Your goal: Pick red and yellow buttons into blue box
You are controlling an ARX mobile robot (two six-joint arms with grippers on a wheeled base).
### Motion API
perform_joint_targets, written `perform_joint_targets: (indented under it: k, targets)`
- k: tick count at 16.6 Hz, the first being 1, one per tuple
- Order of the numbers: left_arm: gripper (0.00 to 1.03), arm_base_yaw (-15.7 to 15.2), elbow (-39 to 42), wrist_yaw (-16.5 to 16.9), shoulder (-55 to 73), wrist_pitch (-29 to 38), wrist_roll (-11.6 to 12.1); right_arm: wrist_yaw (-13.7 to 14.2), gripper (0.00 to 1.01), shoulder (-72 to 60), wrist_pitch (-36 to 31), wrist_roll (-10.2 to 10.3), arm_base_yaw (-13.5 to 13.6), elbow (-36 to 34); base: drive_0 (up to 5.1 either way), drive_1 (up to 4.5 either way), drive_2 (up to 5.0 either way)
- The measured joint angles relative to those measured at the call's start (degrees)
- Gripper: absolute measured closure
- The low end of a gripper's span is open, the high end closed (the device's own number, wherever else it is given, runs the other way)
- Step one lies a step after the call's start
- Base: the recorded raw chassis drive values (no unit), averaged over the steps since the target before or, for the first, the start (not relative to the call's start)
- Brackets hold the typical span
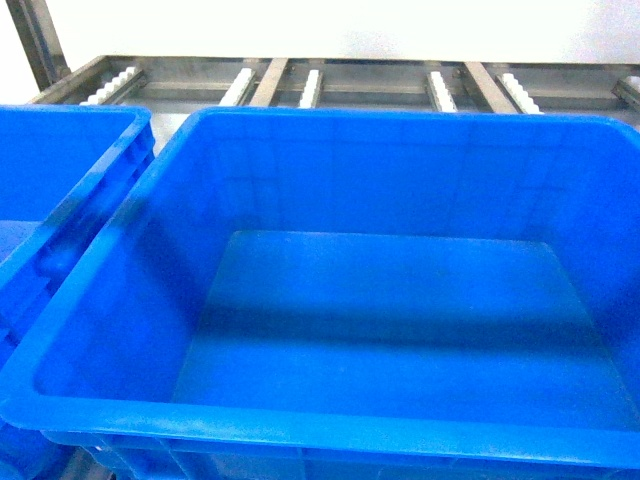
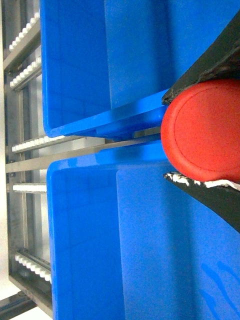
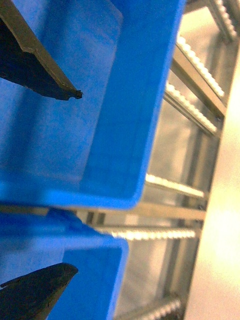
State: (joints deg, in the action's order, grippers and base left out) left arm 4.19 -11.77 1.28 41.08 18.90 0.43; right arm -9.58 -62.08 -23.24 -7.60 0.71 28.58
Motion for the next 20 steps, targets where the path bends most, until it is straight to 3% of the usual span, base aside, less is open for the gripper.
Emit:
perform_joint_targets:
  k: [2,3,5,6,8,10,12,17,20]
  targets:
    - [0.71,0.0,0.0,0.0,0.0,0.0,0.0,-7.1,0.03,15.7,2.1,1.2,-12.0,-4.0,0.0,0.00,0.0]
    - [0.71,0.0,0.0,0.0,0.0,0.0,0.0,-10.6,0.03,21.4,1.2,3.3,-17.8,-6.5,0.0,0.00,0.0]
    - [0.71,0.0,0.0,0.0,0.0,0.0,0.0,-19.7,0.03,29.6,2.4,10.2,-30.1,-11.8,0.0,0.00,0.0]
    - [0.71,0.0,0.0,0.0,0.0,0.0,0.0,-22.4,0.03,33.2,6.0,12.1,-33.2,-14.4,0.0,0.00,0.0]
    - [0.71,0.0,0.0,0.0,0.0,0.0,0.0,-24.0,0.03,42.1,15.3,13.7,-33.7,-18.0,0.0,0.00,0.0]
    - [0.71,0.0,0.0,0.0,0.0,0.0,0.0,-20.3,0.03,50.3,21.4,14.5,-28.7,-19.0,0.0,0.00,0.0]
    - [0.71,0.0,0.0,0.0,0.0,0.0,0.0,-13.8,0.03,52.1,25.1,14.6,-22.3,-19.8,0.0,0.00,0.0]
    - [0.71,1.4,-0.6,1.0,3.9,2.8,0.6,-13.3,0.03,52.1,24.9,14.5,-21.7,-19.9,0.0,0.00,0.0]
    - [0.71,5.9,-9.3,6.0,21.1,10.6,6.3,-13.3,0.03,52.1,24.9,14.5,-21.7,-19.9,0.0,0.00,0.0]
